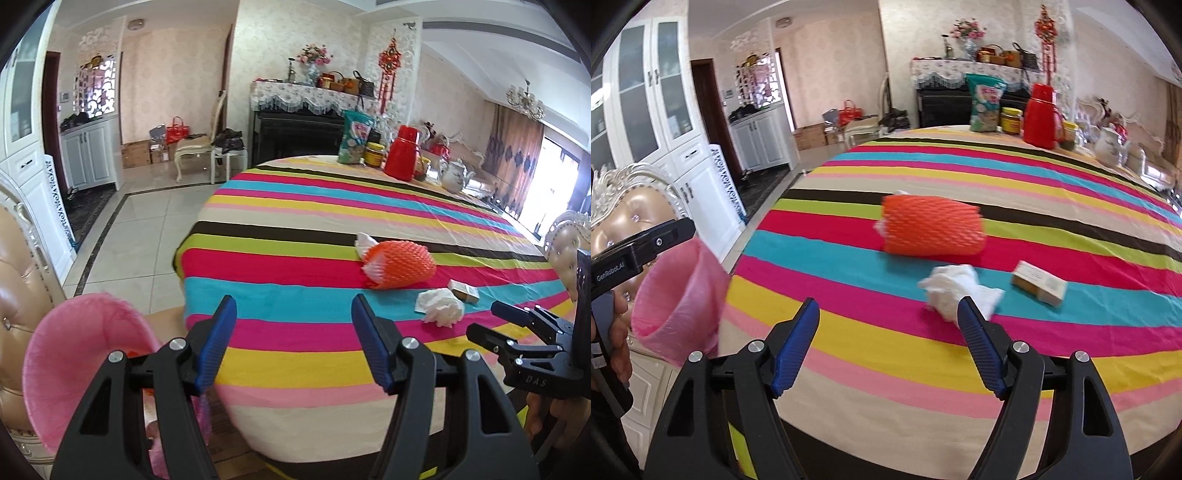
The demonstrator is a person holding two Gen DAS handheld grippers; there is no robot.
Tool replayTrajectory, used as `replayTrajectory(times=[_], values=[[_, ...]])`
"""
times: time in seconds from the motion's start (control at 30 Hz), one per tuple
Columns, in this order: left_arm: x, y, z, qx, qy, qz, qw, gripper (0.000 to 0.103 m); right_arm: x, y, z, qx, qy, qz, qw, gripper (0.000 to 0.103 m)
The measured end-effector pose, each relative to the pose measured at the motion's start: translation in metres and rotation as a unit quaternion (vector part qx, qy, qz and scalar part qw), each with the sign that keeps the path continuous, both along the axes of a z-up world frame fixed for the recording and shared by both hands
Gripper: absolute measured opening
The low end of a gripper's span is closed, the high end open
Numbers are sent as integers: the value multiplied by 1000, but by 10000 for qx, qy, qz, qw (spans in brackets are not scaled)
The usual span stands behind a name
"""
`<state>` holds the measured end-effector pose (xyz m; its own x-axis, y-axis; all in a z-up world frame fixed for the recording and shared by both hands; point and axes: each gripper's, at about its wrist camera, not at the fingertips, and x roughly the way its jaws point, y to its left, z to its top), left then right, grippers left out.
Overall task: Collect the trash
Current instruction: 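Move both tools back over the table toward the orange foam net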
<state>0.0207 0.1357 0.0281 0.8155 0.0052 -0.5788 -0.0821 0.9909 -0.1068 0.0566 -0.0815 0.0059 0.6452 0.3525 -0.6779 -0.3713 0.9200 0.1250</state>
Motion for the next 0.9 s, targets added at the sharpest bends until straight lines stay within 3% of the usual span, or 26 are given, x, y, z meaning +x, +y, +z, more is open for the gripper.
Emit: replayTrajectory(times=[0.43, 0.9], values=[[43, -50, -14, -32, 133, -403, 9991, 65, 28, -57, -7, -123, 49, -429, 9990, 76], [89, -73, -31, -192, 290, -723, 9968, 65, 77, -95, -20, -102, 236, -917, 9955, 79]])
